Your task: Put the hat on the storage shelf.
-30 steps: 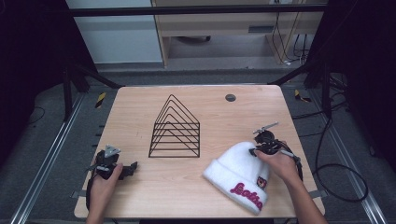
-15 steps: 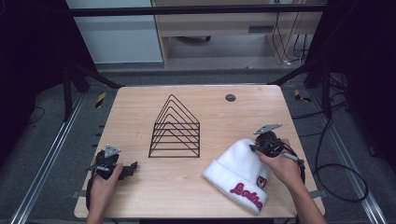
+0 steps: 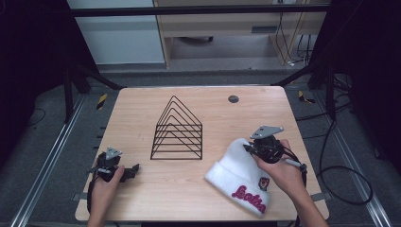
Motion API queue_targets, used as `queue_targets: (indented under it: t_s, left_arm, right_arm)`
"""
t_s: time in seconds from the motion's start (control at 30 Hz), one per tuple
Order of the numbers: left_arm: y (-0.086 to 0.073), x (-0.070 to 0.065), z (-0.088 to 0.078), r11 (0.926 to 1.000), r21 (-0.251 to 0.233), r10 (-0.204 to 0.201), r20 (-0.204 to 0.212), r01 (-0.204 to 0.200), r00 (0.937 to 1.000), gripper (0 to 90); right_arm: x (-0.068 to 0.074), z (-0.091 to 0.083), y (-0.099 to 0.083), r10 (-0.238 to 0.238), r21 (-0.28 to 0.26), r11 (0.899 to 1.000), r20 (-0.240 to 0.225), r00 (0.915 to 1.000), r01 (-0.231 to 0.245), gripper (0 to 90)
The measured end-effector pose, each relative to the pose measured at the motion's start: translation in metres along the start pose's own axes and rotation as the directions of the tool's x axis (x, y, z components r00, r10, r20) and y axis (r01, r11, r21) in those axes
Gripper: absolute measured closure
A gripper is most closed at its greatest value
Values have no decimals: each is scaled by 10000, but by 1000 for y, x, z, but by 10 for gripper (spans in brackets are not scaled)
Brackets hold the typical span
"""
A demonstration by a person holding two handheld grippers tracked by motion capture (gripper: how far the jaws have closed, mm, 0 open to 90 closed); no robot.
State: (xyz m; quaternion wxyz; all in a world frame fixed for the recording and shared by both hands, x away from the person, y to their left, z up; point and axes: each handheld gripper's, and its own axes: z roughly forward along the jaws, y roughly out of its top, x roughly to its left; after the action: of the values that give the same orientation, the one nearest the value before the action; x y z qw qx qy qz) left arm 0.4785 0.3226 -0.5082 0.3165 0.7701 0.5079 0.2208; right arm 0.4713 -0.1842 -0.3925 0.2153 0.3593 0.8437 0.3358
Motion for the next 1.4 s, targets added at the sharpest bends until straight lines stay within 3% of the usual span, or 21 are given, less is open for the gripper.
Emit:
queue_targets:
  t_s: [0.4, 0.8, 1.4]
  left_arm:
    - [0, 0, 0, 10000, 2, -1, 0, 1, 10000, 0]
    - [0, 0, 0, 10000, 0, -4, 1, 4, 10000, 0]
    - [0, 0, 0, 10000, 0, -2, 5, 2, 10000, 0]
  right_arm:
    - [13, -16, 18, -395, -750, 9965, -216, 9990, 378, 843]
    - [29, -43, 43, -942, -1759, 9810, -631, 9936, 818, 847]
    - [29, -57, 67, -1226, -2213, 9695, -673, 9902, 1050, 848]
